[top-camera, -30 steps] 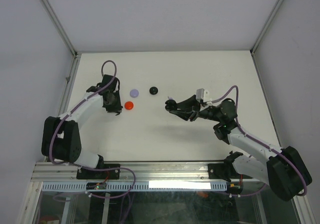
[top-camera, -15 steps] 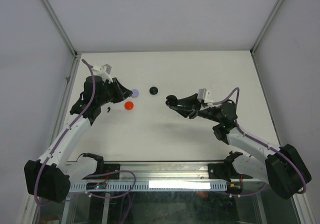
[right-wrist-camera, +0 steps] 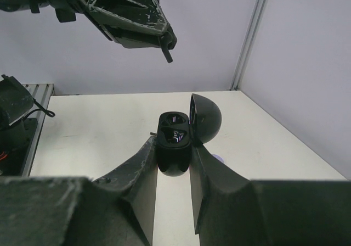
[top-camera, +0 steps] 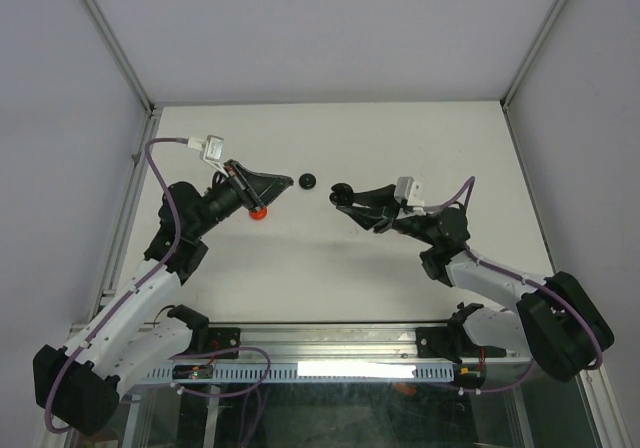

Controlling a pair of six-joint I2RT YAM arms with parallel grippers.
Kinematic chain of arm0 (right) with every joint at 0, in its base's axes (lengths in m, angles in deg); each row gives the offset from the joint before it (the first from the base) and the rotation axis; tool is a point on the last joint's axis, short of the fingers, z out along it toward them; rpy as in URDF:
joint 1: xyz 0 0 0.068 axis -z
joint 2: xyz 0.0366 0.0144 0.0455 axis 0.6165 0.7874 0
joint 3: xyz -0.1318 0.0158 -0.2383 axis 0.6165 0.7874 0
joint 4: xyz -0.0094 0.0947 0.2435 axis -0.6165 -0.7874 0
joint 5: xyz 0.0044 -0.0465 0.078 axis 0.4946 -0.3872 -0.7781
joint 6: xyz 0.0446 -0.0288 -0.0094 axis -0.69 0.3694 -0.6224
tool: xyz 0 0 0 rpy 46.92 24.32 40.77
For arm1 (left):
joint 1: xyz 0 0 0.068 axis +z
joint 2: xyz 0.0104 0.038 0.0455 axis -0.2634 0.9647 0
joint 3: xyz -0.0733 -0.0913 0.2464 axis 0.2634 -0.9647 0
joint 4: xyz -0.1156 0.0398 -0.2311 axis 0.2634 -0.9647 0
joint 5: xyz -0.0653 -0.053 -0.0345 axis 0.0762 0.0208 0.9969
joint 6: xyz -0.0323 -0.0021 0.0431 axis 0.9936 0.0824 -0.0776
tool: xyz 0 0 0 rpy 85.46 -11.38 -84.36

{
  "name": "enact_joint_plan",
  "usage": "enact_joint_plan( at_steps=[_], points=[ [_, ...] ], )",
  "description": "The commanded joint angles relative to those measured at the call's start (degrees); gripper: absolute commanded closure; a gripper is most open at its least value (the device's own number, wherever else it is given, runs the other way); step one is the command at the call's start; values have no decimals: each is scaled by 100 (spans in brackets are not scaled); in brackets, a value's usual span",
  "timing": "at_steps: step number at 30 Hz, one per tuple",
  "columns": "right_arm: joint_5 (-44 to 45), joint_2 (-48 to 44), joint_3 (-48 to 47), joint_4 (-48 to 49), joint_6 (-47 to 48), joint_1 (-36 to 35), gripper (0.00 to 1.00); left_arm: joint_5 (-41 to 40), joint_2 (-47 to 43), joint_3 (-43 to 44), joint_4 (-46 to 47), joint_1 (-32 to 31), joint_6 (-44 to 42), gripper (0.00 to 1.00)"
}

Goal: Insert the wireless bluetooth earbuds into the charging case
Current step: Place the earbud in the charging case.

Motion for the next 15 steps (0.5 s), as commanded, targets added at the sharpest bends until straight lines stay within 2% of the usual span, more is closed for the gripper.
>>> enact_joint_plan(
  at_steps=[1,6,15],
  points=[
    [284,63,-168,689,46,-47,100,-132,71,-248,1547,-369,785,100],
    [368,180,-205,899,66,-65,100,-561,253,-381,2119,-808,1114,100],
    [319,527,-276,1388,-48,-108,100,-820,906,-432,3002,-1425,1548,100]
  ],
)
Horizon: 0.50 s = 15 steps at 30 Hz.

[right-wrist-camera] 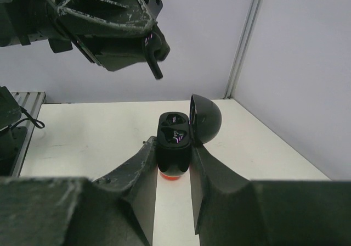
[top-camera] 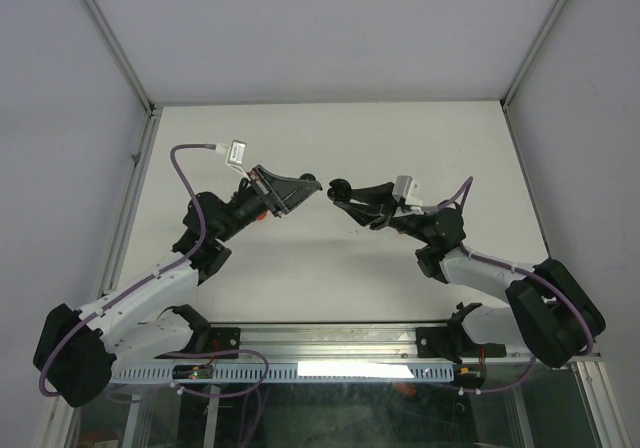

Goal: Insert the wireless bluetooth earbuds into the charging case
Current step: Place the earbud in the charging case.

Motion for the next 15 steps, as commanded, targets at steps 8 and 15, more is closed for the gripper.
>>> enact_joint_plan(
  at_steps=[8,15],
  points=[
    [66,195,-237,923,-82,-56,100,-413,535,24,904,-501,281,100],
    [-28,160,-221,937,-99,-66,100,-537,611,60,790,-543,255,100]
  ],
)
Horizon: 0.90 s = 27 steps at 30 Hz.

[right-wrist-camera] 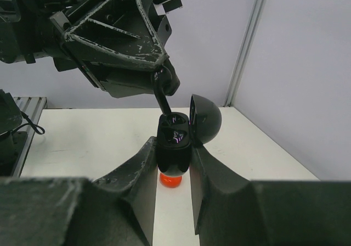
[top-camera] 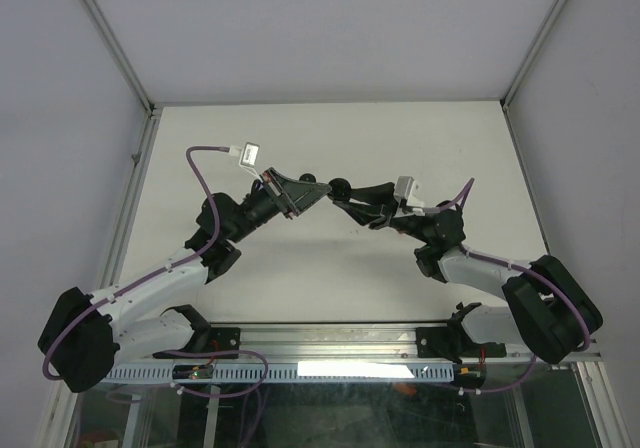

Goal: Insert the wireless bluetooth earbuds into the charging case
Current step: Place the earbud in the charging case.

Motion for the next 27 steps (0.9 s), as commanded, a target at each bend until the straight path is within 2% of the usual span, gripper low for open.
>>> enact_joint_plan(
  at_steps=[1,27],
  points=[
    [-28,-39,-196,511,-15,-48,100,-214,35,67,281,-60,20,100],
    [37,-88,-160,503,36,-64,100,-9,181,151,-44,-201,206,100]
  ],
)
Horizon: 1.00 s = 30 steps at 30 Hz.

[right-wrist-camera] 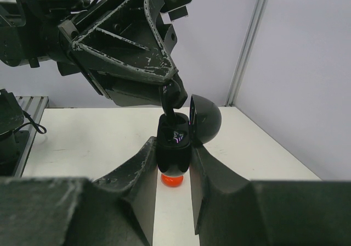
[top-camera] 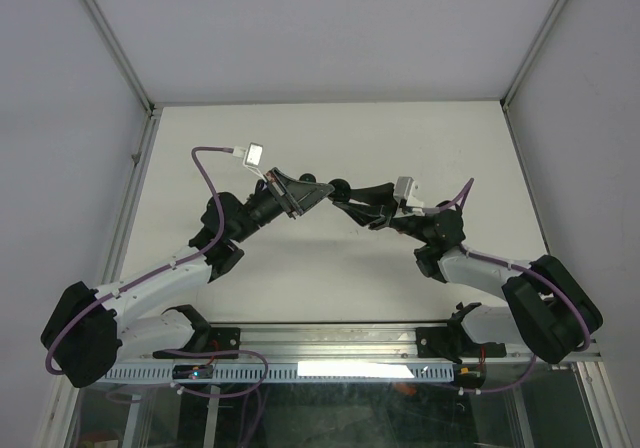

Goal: Insert the wireless bluetooth earbuds into the charging case
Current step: Place the earbud in the charging case.

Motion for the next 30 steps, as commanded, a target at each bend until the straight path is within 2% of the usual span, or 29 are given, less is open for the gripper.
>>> enact_joint_plan(
  at_steps=[1,13,21,30],
  points=[
    [67,-92,-156,498,56,-39,100,129,0,153,-105,-132,154,100],
    [38,-134,-111,518,75,-39,100,-14,-10,174,-596,-170,212,100],
    [-36,-201,-68,531,47,-37,100,-553,-158,411,-1468,-170,-137,82],
    [28,-278,-8,597,31,-42,100,-565,-232,421,-1713,-178,-305,77]
  ],
)
